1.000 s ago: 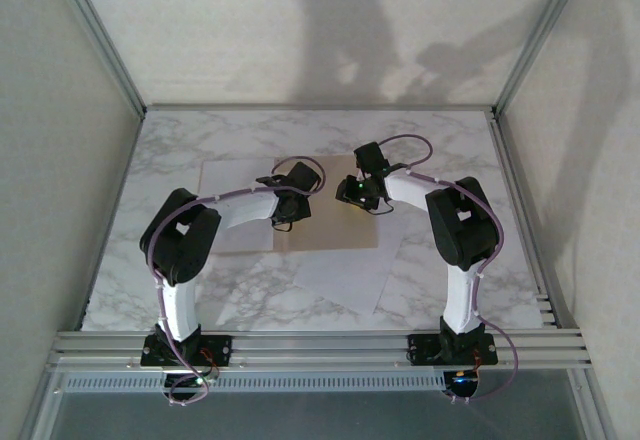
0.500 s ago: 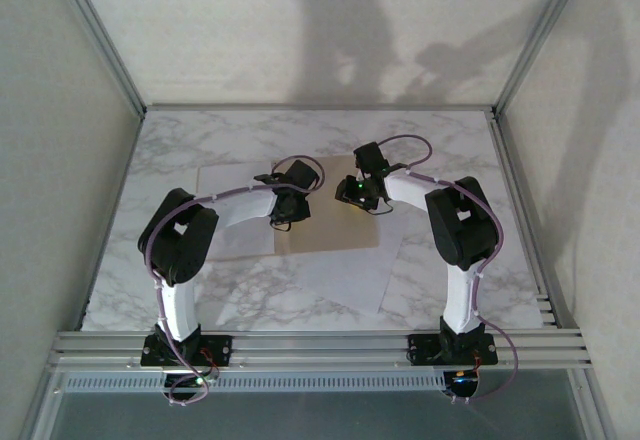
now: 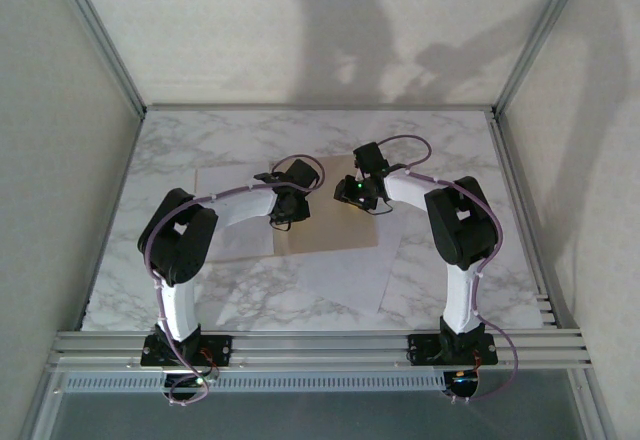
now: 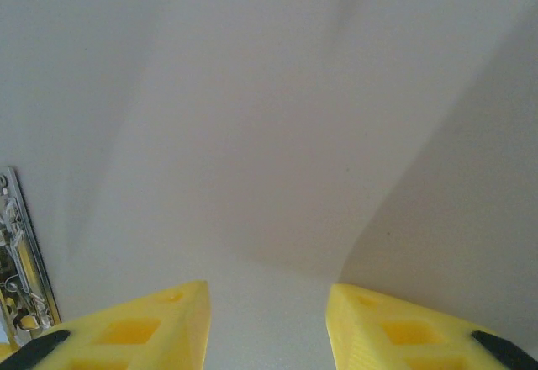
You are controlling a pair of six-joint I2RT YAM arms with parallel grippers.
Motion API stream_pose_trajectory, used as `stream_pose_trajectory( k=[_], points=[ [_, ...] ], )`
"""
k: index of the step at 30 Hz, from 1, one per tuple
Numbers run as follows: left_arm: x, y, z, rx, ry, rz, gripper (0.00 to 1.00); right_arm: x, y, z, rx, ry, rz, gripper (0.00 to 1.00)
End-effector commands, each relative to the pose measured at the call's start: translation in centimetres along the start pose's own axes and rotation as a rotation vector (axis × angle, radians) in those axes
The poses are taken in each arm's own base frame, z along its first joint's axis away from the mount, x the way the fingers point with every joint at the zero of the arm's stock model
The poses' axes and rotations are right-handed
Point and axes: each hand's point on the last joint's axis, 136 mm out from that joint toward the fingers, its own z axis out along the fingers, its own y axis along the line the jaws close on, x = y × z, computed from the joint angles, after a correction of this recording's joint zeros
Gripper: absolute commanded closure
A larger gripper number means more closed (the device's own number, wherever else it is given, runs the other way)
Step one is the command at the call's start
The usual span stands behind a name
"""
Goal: Put the files into the folder
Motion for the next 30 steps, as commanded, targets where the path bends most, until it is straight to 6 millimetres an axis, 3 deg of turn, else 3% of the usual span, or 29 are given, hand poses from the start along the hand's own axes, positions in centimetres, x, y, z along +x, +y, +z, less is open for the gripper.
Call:
stream_pose_trajectory(
  k=[1,9,16,22,30],
  points=[
    [-1.0,-0.3,-2.0,0.009,-0.028,-0.013,0.7,2.7,-1.3,1.7,0.042,0.093,0.022,0.58],
    [-0.6,-0.3,-1.5,0.009,-0.013,-0.014,0.82,2.8,-1.3,1.7,0.041,0.094,0.022,0.58],
    [-0.4,0.0,-1.1,-0.008,-0.006,-0.011,0.79,2.8,-1.3,1.7,0.042,0.096,0.022,0.58],
    [-0.2,-0.1,-0.7,-0.003,0.003,-0.01,0.87,2.8,-1.3,1.8,0.04,0.101,0.024,0.58],
    [0.3,-0.1,0.0,-0.006,0.022,-0.004,0.88,2.9,-1.2,1.9,0.038,0.104,0.023,0.58]
  ],
)
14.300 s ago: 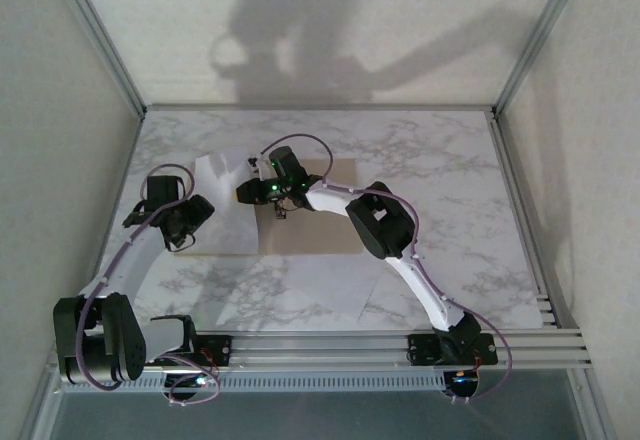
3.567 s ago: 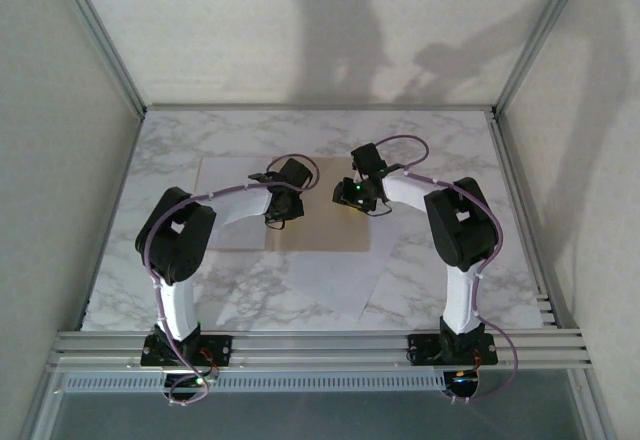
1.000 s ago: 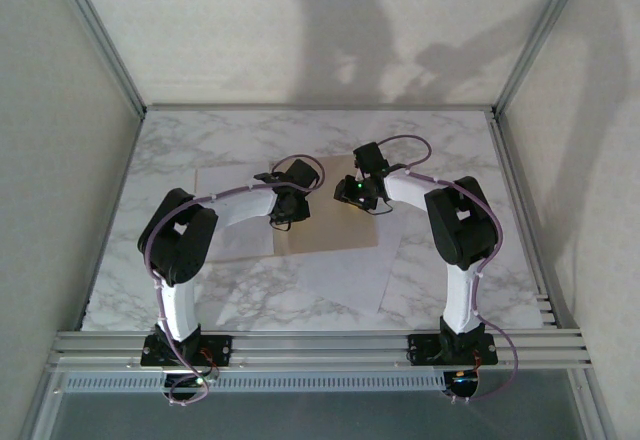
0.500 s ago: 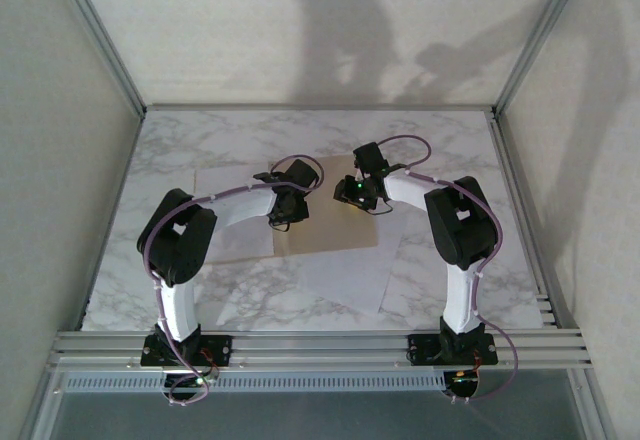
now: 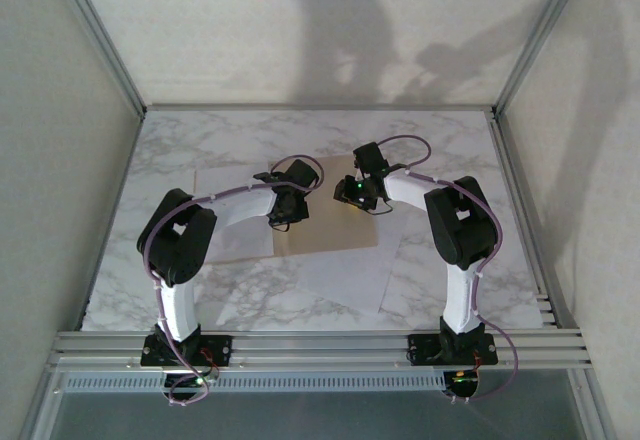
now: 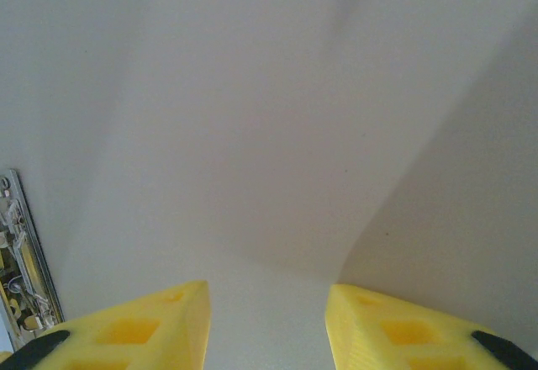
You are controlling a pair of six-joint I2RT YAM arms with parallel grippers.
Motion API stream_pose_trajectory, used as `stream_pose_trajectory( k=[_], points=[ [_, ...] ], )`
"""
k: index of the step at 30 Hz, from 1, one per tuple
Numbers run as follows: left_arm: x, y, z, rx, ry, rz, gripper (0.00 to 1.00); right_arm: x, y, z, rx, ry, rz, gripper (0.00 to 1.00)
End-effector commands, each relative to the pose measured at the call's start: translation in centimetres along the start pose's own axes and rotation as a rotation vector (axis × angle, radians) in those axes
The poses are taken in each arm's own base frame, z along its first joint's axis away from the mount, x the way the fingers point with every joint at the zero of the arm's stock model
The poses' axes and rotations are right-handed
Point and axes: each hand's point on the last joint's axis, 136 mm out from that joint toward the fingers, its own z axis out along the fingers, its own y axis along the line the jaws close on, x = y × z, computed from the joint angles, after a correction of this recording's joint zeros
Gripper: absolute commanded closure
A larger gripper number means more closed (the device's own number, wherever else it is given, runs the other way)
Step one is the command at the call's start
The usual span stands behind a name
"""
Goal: Put the files into the folder
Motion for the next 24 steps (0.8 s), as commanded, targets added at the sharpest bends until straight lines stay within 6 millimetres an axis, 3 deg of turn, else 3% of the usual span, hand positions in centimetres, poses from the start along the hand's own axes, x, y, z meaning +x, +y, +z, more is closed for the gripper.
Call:
stream_pose_trajectory(
  k=[1,7,17,21,24],
  points=[
    [0.1,-0.5,0.4,0.006,0.014,0.001,0.88,2.9,-1.2,1.8,0.041,0.103,0.024,0.58],
    [0.5,0.1,0.7,-0.016,0.018,0.0,0.81,2.9,-1.2,1.9,0.039,0.106,0.024,0.58],
    [0.1,0.4,0.0,-0.03,0.001,-0.006,0.79,2.9,-1.2,1.9,0.041,0.107,0.026,0.59],
    [-0.2,0.5,-0.3,-0.039,-0.009,-0.01,0.69,3.0,-1.2,1.9,0.041,0.11,0.023,0.59],
    [-0.3,0.3,-0.5,-0.03,-0.013,-0.014,0.72,3.0,-1.2,2.0,0.039,0.112,0.024,0.58]
  ],
)
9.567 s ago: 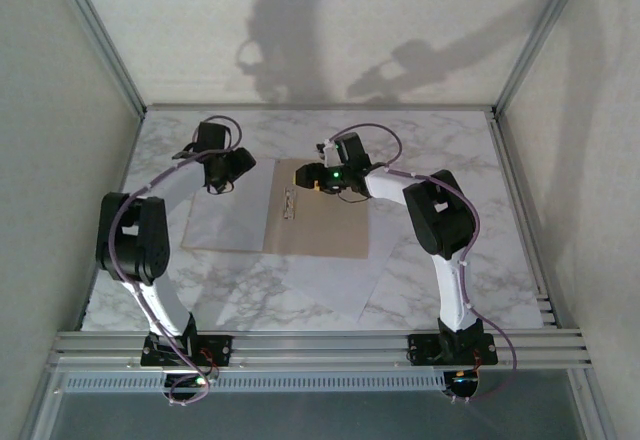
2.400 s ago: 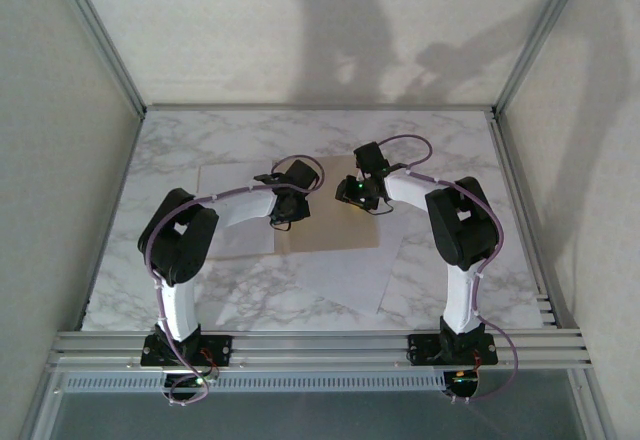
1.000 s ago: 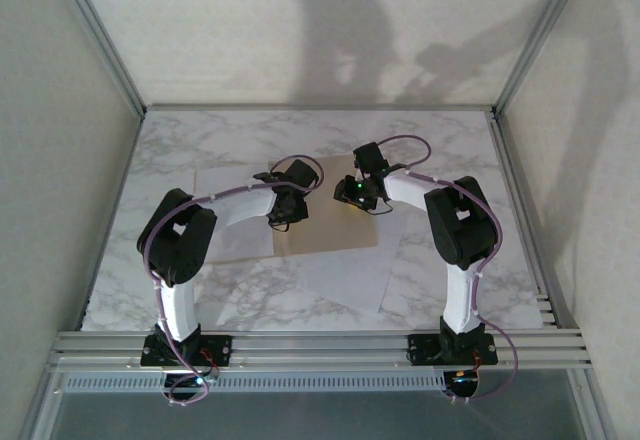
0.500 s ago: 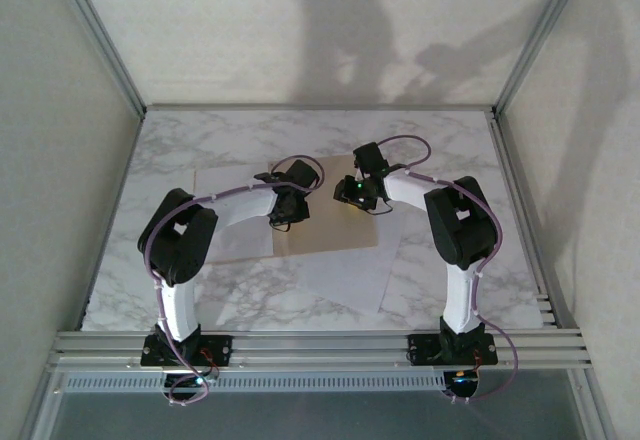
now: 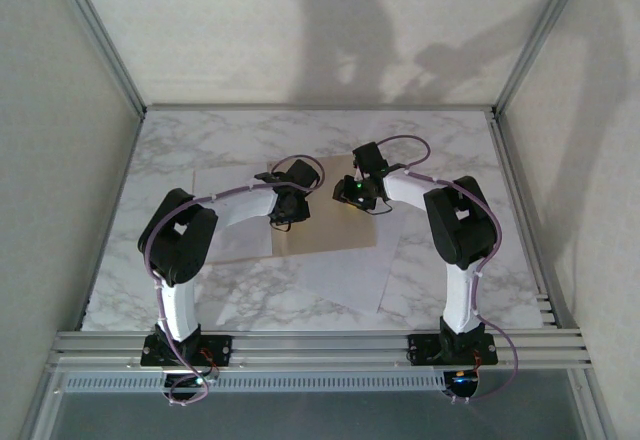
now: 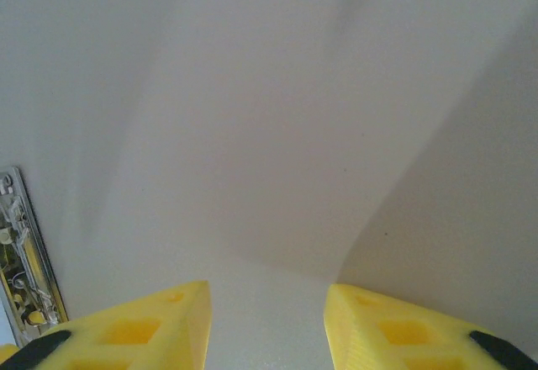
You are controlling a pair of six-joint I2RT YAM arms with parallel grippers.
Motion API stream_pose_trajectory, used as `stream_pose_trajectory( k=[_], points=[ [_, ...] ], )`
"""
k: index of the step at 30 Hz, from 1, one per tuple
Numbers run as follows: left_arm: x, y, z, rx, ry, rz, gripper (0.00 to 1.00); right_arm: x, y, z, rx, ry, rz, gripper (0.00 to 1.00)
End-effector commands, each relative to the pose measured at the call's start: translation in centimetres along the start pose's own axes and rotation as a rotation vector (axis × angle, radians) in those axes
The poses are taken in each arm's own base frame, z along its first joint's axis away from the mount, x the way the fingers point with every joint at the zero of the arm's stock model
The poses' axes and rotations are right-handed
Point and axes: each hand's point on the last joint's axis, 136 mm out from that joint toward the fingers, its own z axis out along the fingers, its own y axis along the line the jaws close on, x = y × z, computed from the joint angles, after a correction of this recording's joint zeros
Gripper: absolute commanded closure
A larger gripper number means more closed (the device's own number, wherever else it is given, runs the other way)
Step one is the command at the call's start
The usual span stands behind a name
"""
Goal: Put the files into the folder
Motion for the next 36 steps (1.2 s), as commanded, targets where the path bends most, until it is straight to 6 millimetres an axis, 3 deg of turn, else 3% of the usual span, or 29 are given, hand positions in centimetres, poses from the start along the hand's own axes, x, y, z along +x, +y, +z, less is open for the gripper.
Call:
stream_pose_trajectory(
  k=[1,6,9,12,30,36],
  points=[
    [-0.3,0.4,-0.7,-0.028,-0.01,-0.006,0.74,2.9,-1.5,1.9,0.052,0.103,0.027,0.58],
    [0.0,0.5,-0.4,-0.034,0.002,-0.002,0.77,2.9,-1.5,1.9,0.052,0.103,0.026,0.58],
    [-0.1,0.8,-0.5,-0.046,-0.005,-0.005,0.67,2.9,-1.5,1.9,0.053,0.103,0.027,0.59],
    [-0.1,0.9,-0.6,-0.051,-0.007,-0.005,0.66,2.9,-1.6,1.9,0.054,0.104,0.027,0.59],
    [0.5,0.7,0.1,-0.03,0.014,-0.006,0.87,2.9,-1.5,1.8,0.05,0.104,0.027,0.58],
    [1.0,0.7,0.7,-0.023,0.029,-0.006,0.89,2.9,-1.5,1.8,0.05,0.103,0.025,0.59]
  ],
)
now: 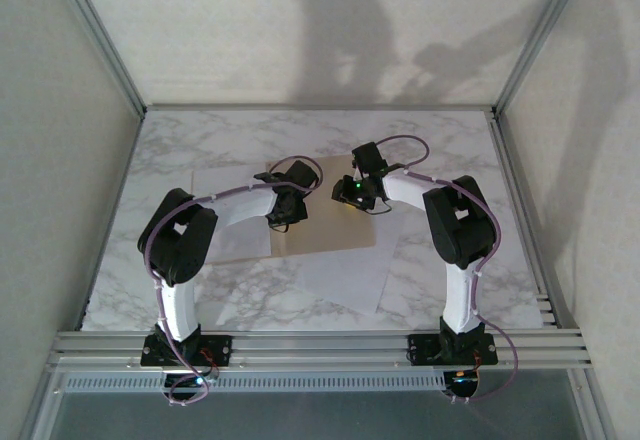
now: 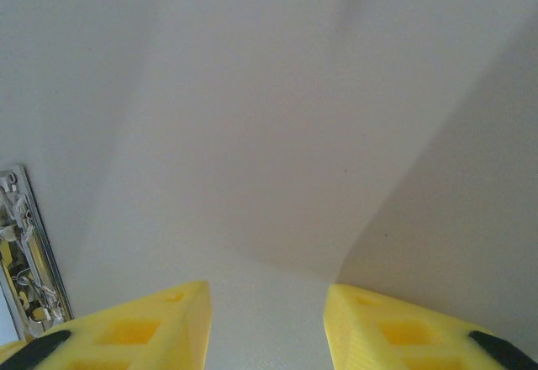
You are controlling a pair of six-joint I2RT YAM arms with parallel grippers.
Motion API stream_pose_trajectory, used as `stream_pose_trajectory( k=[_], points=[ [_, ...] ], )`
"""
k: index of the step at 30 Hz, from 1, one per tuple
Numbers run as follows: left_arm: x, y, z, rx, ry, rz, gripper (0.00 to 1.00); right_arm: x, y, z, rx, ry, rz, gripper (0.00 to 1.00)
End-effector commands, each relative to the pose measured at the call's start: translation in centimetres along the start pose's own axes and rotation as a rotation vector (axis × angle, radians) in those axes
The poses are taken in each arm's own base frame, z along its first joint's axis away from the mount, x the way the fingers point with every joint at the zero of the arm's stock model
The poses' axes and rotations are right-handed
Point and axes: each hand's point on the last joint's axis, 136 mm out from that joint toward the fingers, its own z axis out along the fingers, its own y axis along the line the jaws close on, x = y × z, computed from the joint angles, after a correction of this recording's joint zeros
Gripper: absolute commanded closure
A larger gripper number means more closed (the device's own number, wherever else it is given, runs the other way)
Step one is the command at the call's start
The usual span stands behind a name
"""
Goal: Put the files into the folder
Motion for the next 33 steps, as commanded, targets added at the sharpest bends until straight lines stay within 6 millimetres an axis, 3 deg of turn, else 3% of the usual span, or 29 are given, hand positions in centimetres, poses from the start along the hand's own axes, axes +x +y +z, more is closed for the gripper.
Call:
stream_pose_trajectory(
  k=[1,24,28,33],
  points=[
    [0.8,-0.2,0.7,0.016,0.025,0.001,0.89,2.9,-1.7,1.7,0.057,0.099,0.029,0.58],
    [3.2,-1.9,3.3,0.069,0.086,0.003,0.93,3.1,-1.3,2.1,0.06,0.113,0.011,0.59],
    [2.9,-2.1,3.0,0.069,0.08,0.003,0.93,3.2,-1.3,2.2,0.061,0.115,0.009,0.59],
    [1.5,-2.1,1.2,0.064,0.034,-0.003,0.92,3.2,-1.4,2.2,0.063,0.116,0.009,0.59]
  ],
)
